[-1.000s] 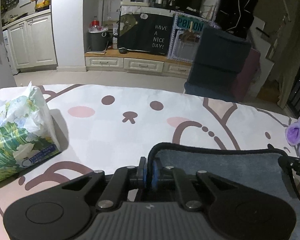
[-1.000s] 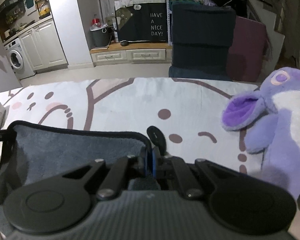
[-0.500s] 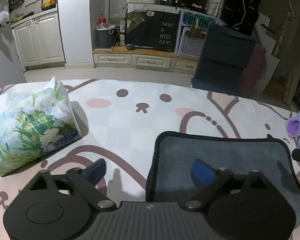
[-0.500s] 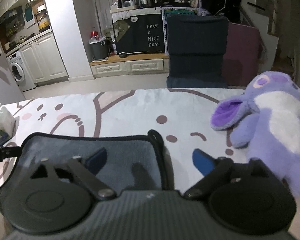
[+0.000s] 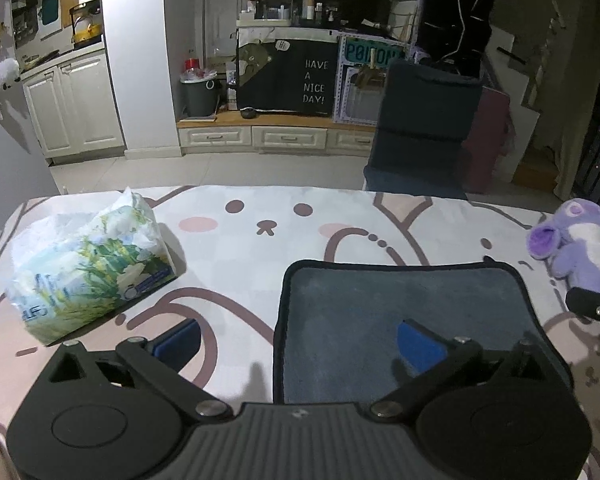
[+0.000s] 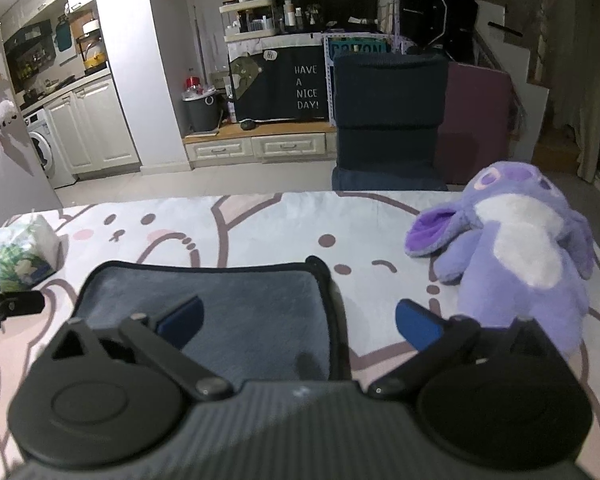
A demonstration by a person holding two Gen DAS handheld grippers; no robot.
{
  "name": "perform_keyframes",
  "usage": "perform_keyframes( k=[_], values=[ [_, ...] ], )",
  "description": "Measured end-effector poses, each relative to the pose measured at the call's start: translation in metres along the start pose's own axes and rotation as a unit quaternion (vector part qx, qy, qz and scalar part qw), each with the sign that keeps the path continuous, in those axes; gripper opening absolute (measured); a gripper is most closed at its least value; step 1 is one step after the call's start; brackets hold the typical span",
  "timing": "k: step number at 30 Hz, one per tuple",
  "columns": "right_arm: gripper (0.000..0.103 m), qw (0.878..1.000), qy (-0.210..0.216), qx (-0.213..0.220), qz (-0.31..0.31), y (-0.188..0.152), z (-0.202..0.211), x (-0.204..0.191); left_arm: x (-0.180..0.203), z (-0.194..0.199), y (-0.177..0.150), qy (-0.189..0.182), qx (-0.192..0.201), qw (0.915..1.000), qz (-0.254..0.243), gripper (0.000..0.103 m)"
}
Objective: Fold towel
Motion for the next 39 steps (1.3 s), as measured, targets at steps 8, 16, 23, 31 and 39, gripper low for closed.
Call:
perform_keyframes(
  k=[8,16,23,31,39],
  values=[
    [0.103,1.0,-0.005,0.022,-0.01,-0.001,0.049,-0.003,0.008,0.048,-0.004,0.0,0.019,0.9998,-0.005,0.103],
    [0.103,0.999,-0.012,0.041,-0.007,-0.004,0.096,-0.008,0.014,0.089,-0.01,0.004,0.031,0.9995,-0.004,0.103],
    [0.103,0.999,-0.02,0.051,-0.004,-0.012,0.137,-0.016,0.018,0.118,-0.015,0.006,0.048,0.9988,-0.003,0.103],
    [0.103,0.998,-0.008,0.061,-0.004,-0.021,0.177,-0.024,0.019,0.15,-0.021,0.011,0.064,0.9979,0.0,0.103],
    [0.103,0.997,-0.006,0.076,0.005,-0.024,0.208,-0.033,0.023,0.183,-0.025,-0.005,0.083,0.9965,-0.002,0.103]
  ],
)
Point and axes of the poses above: each gripper's, at about its wrist camera, not at the fingertips, and z roughly against the way its jaws point, x to its right, y to its top, the point moved 7 cm from there along -z, roughly the way its jaws point, and after that the axes turned 2 degrees about y, right-handed, at the moved point
